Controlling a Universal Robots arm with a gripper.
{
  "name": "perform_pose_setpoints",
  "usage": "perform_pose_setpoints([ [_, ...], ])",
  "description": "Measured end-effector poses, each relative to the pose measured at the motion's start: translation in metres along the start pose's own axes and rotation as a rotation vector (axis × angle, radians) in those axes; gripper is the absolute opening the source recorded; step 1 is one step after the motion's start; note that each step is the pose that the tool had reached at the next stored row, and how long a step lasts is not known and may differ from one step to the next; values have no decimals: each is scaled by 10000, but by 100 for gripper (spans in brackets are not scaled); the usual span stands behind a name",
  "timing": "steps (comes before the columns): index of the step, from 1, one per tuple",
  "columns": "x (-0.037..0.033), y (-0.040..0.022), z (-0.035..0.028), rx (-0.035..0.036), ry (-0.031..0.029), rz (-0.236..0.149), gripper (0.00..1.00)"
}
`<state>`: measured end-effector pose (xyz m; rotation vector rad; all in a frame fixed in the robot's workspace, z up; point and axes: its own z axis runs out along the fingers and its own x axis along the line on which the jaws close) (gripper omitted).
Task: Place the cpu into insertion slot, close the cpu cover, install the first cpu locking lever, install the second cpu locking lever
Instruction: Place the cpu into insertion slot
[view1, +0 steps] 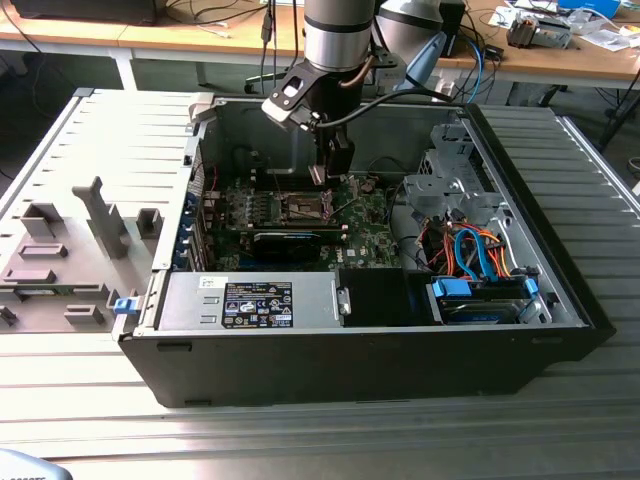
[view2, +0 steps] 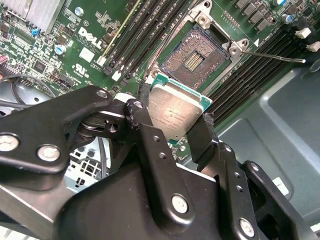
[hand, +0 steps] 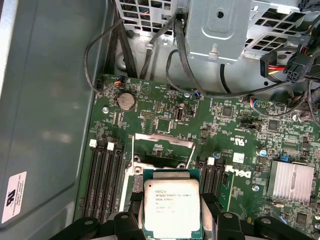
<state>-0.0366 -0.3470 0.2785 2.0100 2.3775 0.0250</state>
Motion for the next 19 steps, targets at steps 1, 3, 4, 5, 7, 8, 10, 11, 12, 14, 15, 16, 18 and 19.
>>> perform_pose_setpoints([
  [1,0,0,0,0,0,12,55],
  [3,0,0,0,1,-1,45,55],
  [4,0,0,1,1,-1,63,55],
  [5,0,0,1,1,-2,76,55],
  [7,0,0,1,1,-3,107,55],
  [8,0,0,2,1,-3,128,55],
  [10,0,0,2,2,-5,163,55],
  [11,0,0,2,1,-5,188,55],
  [12,0,0,2,2,-6,201,55],
  [14,0,0,3,2,-7,233,55],
  [15,0,0,3,2,-7,248,55],
  [16,0,0,4,3,-8,271,55],
  [18,0,0,4,3,-9,302,55],
  [19,0,0,5,3,-10,323,55],
])
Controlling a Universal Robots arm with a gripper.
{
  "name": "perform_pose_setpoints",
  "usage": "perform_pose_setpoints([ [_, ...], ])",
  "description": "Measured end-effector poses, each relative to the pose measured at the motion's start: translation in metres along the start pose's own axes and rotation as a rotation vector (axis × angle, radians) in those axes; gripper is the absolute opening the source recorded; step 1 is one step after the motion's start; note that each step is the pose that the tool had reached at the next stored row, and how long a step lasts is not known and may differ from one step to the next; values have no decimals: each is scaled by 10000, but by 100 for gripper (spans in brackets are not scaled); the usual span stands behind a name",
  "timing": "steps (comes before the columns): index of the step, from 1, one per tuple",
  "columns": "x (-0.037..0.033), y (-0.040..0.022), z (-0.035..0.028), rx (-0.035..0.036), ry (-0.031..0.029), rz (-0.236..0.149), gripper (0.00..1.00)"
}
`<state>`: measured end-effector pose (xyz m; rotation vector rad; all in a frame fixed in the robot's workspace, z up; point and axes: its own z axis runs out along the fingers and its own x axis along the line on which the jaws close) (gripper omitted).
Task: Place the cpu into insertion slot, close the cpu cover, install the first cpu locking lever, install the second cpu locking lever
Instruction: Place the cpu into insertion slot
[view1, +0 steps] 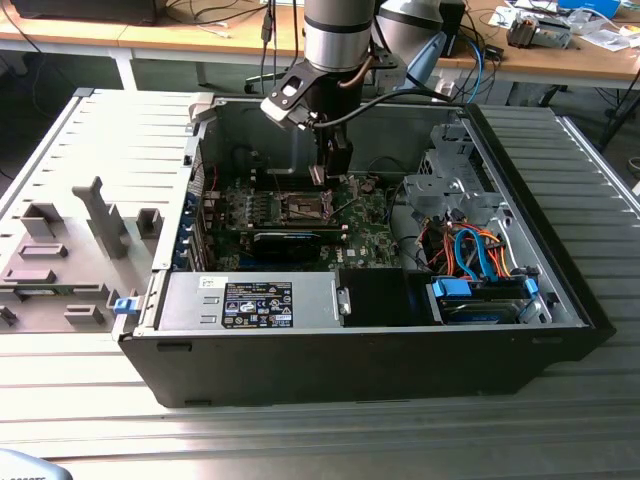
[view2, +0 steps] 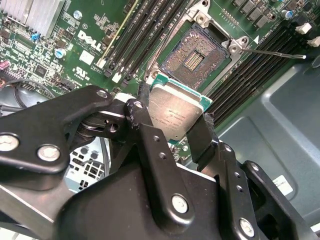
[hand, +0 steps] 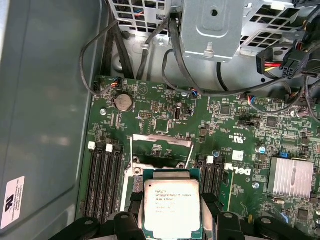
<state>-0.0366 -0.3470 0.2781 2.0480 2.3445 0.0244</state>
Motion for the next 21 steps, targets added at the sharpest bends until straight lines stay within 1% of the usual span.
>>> perform_pose_setpoints([
  [1,0,0,0,0,0,13,55],
  [2,0,0,1,1,-3,112,55],
  [21,0,0,4,4,-13,403,55],
])
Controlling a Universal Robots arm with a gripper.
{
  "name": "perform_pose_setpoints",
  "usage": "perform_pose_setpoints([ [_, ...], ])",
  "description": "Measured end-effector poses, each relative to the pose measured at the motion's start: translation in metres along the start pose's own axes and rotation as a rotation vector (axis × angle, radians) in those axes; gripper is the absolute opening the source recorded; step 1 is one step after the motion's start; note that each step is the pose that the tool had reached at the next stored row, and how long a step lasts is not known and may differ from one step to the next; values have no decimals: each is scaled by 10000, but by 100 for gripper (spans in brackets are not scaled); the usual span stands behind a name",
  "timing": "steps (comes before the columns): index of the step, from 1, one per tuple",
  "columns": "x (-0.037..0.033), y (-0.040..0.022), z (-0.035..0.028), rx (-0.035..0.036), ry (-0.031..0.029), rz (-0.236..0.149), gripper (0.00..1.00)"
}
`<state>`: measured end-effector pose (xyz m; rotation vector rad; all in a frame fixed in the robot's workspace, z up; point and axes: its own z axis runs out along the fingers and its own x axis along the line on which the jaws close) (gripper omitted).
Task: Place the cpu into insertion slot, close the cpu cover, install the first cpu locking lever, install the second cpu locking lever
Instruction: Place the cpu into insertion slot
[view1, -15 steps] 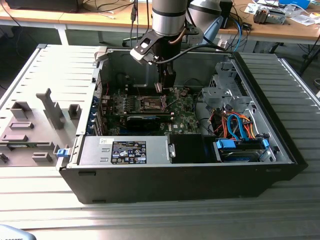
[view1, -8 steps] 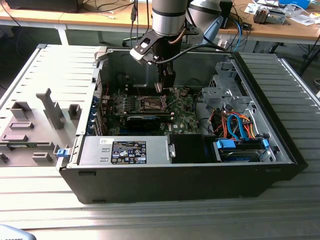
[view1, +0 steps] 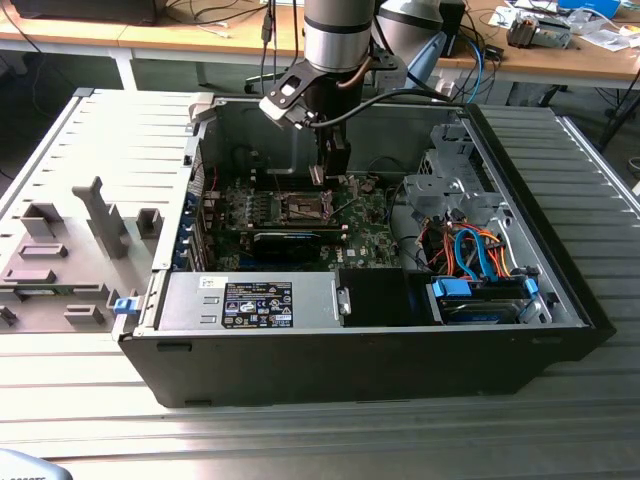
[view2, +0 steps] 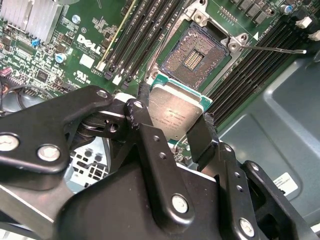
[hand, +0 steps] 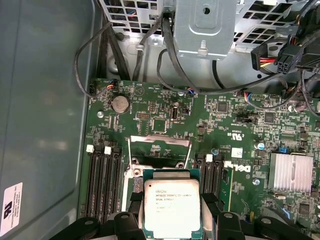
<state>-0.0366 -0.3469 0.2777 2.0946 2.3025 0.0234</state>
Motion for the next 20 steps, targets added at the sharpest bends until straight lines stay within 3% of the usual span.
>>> perform_pose_setpoints([
  [20,0,0,5,6,-18,516,55],
])
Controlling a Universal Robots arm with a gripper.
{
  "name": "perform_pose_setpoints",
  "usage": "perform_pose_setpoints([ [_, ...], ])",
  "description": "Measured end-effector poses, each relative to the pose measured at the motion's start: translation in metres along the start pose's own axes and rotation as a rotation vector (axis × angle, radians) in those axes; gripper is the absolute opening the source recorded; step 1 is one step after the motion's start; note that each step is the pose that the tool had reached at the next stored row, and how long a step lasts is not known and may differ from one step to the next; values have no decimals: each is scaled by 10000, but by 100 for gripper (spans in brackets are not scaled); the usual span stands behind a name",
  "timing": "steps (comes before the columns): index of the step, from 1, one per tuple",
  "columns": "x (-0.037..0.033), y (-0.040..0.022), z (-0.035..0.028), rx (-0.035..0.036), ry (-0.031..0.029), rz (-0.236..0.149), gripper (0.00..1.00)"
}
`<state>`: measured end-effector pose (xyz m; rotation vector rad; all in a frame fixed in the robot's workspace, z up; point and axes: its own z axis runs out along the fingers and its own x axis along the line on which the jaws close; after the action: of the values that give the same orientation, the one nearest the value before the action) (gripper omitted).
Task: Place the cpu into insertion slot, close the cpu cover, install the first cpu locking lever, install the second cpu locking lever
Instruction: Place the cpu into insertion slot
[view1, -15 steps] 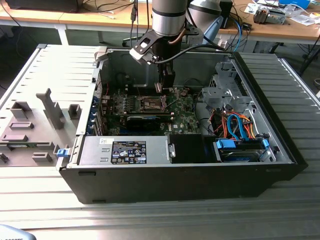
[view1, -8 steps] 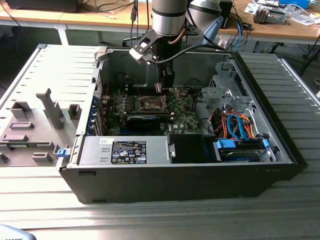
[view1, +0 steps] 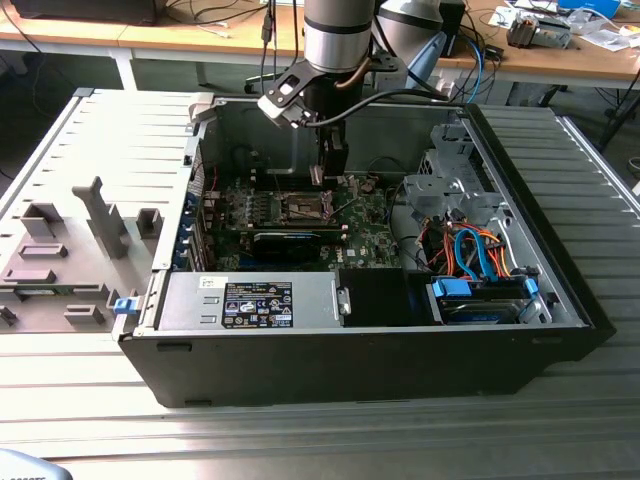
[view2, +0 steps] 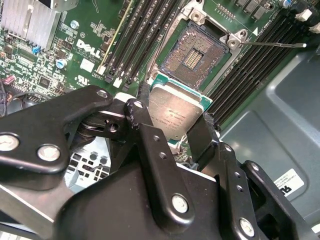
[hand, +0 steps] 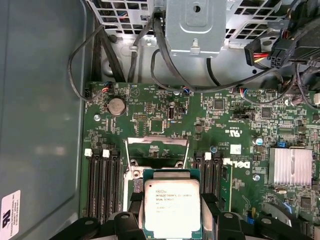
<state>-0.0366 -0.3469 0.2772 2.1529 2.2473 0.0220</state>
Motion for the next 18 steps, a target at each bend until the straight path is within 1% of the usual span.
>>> perform_pose_setpoints([
  [13,0,0,1,3,-8,262,55],
  [18,0,0,1,3,-8,268,55],
])
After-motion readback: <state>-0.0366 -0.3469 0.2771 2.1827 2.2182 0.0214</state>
